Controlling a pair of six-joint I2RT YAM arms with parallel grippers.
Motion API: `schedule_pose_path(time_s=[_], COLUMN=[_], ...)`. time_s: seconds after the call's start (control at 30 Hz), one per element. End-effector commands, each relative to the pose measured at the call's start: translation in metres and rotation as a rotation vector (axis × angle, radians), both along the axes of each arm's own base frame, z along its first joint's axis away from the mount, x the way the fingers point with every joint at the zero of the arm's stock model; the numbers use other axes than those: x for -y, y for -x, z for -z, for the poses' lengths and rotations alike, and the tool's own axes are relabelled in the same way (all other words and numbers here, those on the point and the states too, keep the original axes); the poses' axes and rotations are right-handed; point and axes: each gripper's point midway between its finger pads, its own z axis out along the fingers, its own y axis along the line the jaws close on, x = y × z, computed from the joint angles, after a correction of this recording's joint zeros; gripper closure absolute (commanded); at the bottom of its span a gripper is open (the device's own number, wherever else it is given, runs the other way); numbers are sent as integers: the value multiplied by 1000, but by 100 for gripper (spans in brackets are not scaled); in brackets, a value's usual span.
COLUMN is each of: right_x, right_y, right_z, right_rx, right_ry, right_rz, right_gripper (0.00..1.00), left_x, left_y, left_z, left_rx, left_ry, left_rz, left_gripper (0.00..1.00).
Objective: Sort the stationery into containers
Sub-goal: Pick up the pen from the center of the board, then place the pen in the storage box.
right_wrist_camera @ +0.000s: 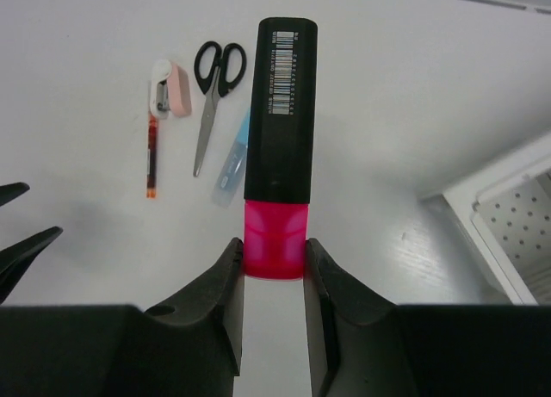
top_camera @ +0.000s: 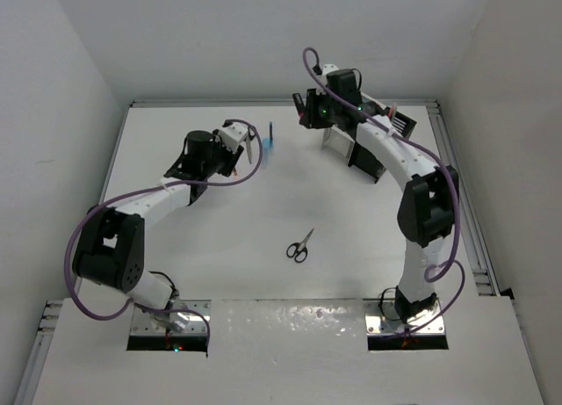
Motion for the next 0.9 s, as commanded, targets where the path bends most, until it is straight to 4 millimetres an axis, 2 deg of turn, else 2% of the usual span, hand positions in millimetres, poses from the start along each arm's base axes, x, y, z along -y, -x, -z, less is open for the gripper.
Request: schedule_pose_path(time_s=[0.0, 0.03, 0.07, 0.1, 0.13, 0.17, 0.27, 0.4, 0.47, 0.67, 0.73, 0.77, 0.8, 0.83, 0.87], right_x=[6, 18, 32, 32, 51, 60, 107, 147, 165, 187, 196, 201, 203, 206, 208], right_y=[27, 24, 17, 17, 8, 2, -15, -30, -43, -86, -96, -103, -110, -112, -119], right_z=[-11, -25, -31, -39, -48, -58, -60, -47, -48, -61, -59, -64, -51, -57, -50], right_rx=[-101, -76, -62, -49, -41, -31, -17, 91, 162, 376, 397, 420, 405, 419, 425], right_ry=[-89, -103, -118, -132, -163, -181, -145, 28, 114, 127, 139, 136, 146, 144, 148], right_rz=[-52, -25, 15, 22, 79, 111, 250, 351, 391, 454, 490, 508, 521, 532, 536], right_gripper=[100, 100, 100, 100, 100, 100, 100, 100, 100, 100, 100, 100, 100, 100, 100], left_x=[19, 22, 24, 26, 27, 28, 31, 32, 31, 30, 30, 29, 27, 27, 25], left_y=[-7, -4, -4, -4, -4, -6, -5, 1, 2, 5, 6, 6, 6, 6, 7], left_z=[-50, -54, -55, -55, -55, -56, -55, -50, -49, -47, -46, -46, -45, -45, -43], left_rx=[285, 313, 338, 342, 340, 332, 306, 294, 282, 263, 257, 255, 253, 252, 248], left_ry=[-89, -104, -129, -133, -128, -119, -89, -73, -54, -38, -36, -36, -37, -36, -39], left_rz=[177, 202, 222, 232, 231, 230, 221, 206, 188, 175, 168, 163, 156, 150, 146], left_gripper=[56, 54, 52, 51, 51, 51, 50, 50, 50, 50, 50, 50, 50, 50, 49])
